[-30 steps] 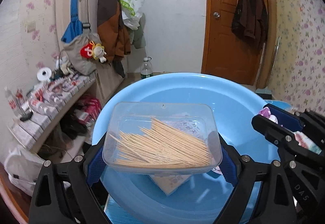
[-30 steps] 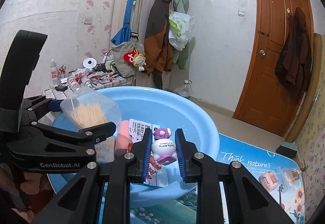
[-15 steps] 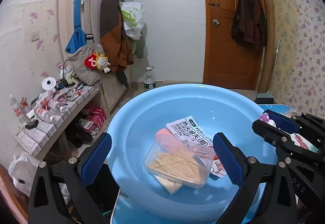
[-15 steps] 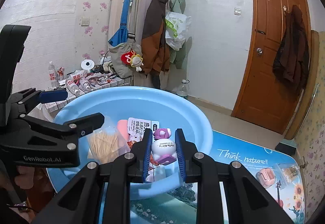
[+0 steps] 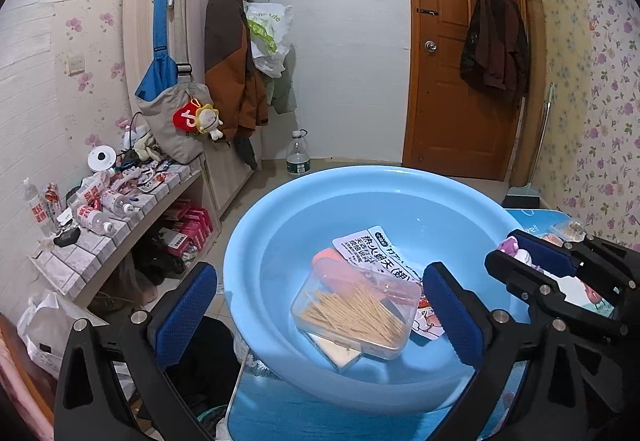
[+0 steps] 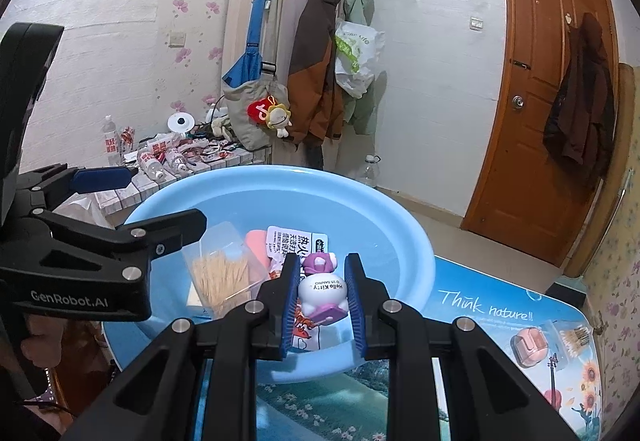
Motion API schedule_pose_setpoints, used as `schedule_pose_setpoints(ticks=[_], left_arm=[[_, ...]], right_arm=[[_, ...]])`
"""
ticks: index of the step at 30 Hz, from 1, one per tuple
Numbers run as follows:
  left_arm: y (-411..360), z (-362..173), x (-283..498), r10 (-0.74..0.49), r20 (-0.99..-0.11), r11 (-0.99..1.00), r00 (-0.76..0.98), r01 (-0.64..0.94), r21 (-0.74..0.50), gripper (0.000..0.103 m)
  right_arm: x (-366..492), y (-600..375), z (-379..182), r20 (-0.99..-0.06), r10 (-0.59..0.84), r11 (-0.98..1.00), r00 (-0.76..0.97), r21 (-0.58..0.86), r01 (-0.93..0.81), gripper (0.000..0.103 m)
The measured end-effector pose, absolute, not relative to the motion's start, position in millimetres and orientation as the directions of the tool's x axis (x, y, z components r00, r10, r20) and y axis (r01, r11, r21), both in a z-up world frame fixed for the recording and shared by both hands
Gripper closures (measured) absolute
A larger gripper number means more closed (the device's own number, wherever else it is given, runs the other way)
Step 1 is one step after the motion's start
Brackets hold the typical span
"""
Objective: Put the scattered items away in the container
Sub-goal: 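Lower toothpick box into basin, open left gripper while right gripper releases bottle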
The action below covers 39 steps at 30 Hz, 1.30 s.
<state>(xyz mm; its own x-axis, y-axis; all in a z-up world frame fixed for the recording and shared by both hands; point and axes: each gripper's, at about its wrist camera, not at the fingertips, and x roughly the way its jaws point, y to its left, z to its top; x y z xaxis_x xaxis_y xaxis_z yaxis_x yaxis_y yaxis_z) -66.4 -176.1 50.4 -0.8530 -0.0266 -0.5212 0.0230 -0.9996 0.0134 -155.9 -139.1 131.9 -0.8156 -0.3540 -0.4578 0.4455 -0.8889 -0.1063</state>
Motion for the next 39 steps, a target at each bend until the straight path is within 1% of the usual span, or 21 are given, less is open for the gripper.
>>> schedule_pose_setpoints(ticks=[13,25,30,32,34,39], left_arm=[[-176,47,-65,-0.019,-0.534,-1.0,-0.845,0.018,0.006,0.0],[-180,42,-63,-0.01,-0.551,-1.0,-0.834,0.02,-0.013,0.0],[-181,41,-64,-0.009,-0.554,-1.0,-0.832,0.02,-0.014,0.0],[-181,40,-63,-0.008,-0.556,-1.0,-0.831,0.019,-0.014,0.0],[-180,40,-63,-0.006,-0.558,-1.0,-0.83,0.017,-0.016,0.0],[-179,40,-63,-0.004,-0.557,-1.0,-0.83,0.015,-0.016,0.0]], right_arm=[[-155,-142,129,-0.482,-0.355,-0.885,-0.801,-0.102,0.454,0.079],[-166,-148,125,-0.503,-0.379,-0.881,-0.777,-0.06,0.469,0.079],[-171,-148,124,-0.515,-0.398,-0.88,-0.759,-0.018,0.474,0.079],[-172,-148,124,-0.515,-0.395,-0.881,-0.761,-0.021,0.472,0.079],[-172,-148,124,-0.518,-0.391,-0.883,-0.761,-0.024,0.469,0.076],[-172,-147,124,-0.517,-0.389,-0.883,-0.763,-0.029,0.469,0.075]])
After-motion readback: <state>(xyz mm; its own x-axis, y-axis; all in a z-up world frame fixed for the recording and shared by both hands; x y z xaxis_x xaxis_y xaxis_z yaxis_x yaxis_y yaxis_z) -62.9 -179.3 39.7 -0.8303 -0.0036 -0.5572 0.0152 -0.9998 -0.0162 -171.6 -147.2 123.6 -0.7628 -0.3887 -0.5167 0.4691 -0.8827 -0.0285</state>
